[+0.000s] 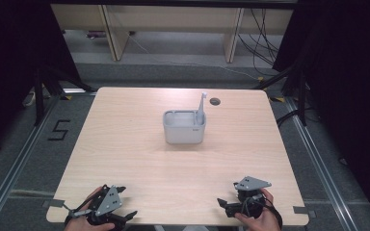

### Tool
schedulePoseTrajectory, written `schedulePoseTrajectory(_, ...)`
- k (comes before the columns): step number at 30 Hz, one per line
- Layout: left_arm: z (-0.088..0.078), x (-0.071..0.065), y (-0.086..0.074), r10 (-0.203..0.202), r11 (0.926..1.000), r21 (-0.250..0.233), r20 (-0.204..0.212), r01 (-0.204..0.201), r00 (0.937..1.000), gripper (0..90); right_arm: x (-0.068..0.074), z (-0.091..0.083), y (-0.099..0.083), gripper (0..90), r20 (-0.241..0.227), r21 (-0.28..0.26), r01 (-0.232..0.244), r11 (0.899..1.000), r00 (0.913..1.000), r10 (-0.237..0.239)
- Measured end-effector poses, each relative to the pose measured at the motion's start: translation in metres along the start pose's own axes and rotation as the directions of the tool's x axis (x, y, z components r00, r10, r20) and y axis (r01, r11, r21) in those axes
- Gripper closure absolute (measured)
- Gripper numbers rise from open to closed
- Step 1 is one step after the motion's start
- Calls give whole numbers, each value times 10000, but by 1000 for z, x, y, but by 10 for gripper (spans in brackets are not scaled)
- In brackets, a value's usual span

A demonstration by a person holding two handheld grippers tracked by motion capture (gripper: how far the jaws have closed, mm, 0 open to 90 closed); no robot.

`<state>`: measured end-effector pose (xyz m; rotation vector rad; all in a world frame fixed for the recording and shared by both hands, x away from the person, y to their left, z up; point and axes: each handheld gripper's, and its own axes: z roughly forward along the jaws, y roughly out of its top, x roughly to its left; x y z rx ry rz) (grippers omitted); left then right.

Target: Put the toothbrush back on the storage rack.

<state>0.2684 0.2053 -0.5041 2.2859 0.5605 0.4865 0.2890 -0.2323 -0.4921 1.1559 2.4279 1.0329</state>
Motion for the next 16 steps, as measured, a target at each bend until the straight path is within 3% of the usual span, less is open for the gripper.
schedulePoseTrajectory(1, 0, 1, 0, 115, 9999, 89, -171, -113, 9998, 148, 0, 0, -1, 177, 12, 11, -44, 10000, 10000, 44)
schedulePoseTrajectory(2, 0, 1, 0, 8, 10000, 4, -40, -8, 10000, 148, -2, 1, -1, 177, 21, -159, 312, 9994, 9995, -312)
schedulePoseTrajectory(4, 1, -1, 0, -126, 9999, -101, -33, 126, 9999, 148, 0, 0, -2, 177, 66, -29, 165, 9999, 9998, -165)
schedulePoseTrajectory(6, 0, 1, 0, 87, 9999, 111, -89, -86, 9999, 148, 0, 0, -2, 177, 20, 44, 162, 9999, 9999, -162)
schedulePoseTrajectory(10, 2, -1, -1, -165, 9996, -233, -62, 163, 9998, 148, 1, 0, -2, 177, 60, 80, 85, 9999, 9999, -86)
schedulePoseTrajectory(13, 0, 1, 0, 132, 9998, 143, -168, -129, 9998, 148, 1, 0, -2, 178, 51, 98, 129, 9999, 9999, -130)
schedulePoseTrajectory(16, 2, -1, -1, -164, 9996, -208, -32, 164, 9999, 148, 1, 0, -3, 178, 65, 103, 119, 9999, 9999, -120)
